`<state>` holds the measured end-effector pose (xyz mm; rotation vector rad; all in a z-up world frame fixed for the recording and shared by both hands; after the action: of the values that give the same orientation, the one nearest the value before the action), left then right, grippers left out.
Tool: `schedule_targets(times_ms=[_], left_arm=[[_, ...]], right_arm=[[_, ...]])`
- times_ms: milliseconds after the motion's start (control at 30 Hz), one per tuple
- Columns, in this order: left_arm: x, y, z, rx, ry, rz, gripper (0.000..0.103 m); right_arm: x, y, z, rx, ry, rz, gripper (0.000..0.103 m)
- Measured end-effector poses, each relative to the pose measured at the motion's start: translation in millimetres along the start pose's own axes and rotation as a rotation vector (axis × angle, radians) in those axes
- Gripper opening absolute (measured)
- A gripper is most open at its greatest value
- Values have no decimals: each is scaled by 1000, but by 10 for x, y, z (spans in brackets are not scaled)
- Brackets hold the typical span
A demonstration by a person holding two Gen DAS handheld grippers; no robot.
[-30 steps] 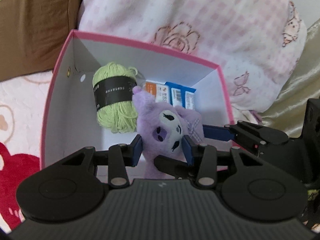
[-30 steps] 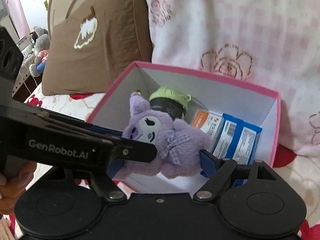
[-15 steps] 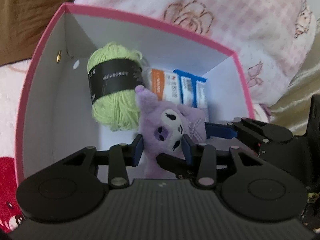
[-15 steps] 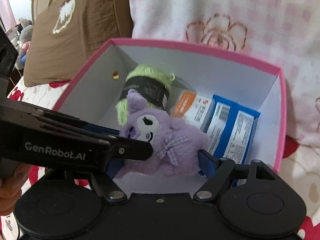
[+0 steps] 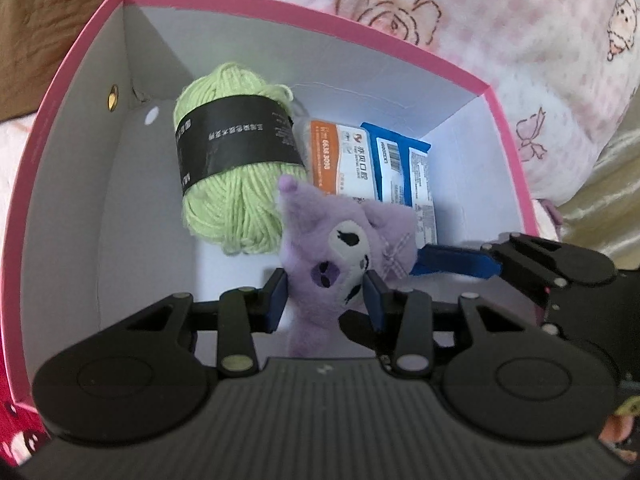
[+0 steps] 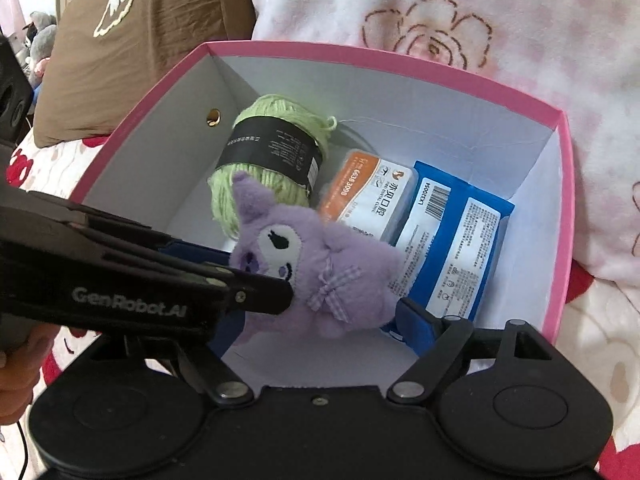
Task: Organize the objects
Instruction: 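Lower the plush toy into the pink box and open the left gripper, then withdraw the left gripper from the box toward the white tissue pack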
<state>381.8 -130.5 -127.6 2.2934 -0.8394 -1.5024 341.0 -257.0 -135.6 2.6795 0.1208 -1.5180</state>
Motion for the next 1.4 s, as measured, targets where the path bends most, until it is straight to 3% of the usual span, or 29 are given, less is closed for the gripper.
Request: schedule_targets(times_ms=[67, 100, 300, 467, 800, 1033, 1133, 1400], left_arm=[[18, 14, 6, 9, 6, -24, 42], [25, 15, 12, 10, 8, -35, 42], [-149, 72, 28, 29, 33, -73, 51], [-457, 229, 17, 95, 48, -95, 54], [-1222, 493, 85, 165, 63, -172, 54], [-1695, 649, 299, 184, 39, -134, 57], [-1829, 714, 415, 205, 17, -130, 57], [-2199, 885, 650, 259, 38, -126, 65]], right_arm=[[-38, -24, 14, 2, 10, -2, 66], [-48, -33, 18, 8, 10, -9, 64], [-96, -37, 43, 36, -3, -19, 60], [-369, -1, 79, 53, 32, -43, 63], [-1021, -93, 145, -6, 72, 14, 65], [-1476, -184, 256, -17, 119, 9, 76], [-1664, -248, 304, -52, 143, 63, 76], [-1997, -415, 479, -50, 176, 33, 91]])
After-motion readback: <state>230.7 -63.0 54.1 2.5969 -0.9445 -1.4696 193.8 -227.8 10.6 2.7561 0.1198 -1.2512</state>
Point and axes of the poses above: each gripper's, at about its wrist camera, not at the fingertips, and x roughly the way its jaws point, y to its right, z to its underside, the point moved 7 cm from there along x, roughly the way its jaws point, and after that the axes turned 9 degrees about z, right-handed, at the moved point
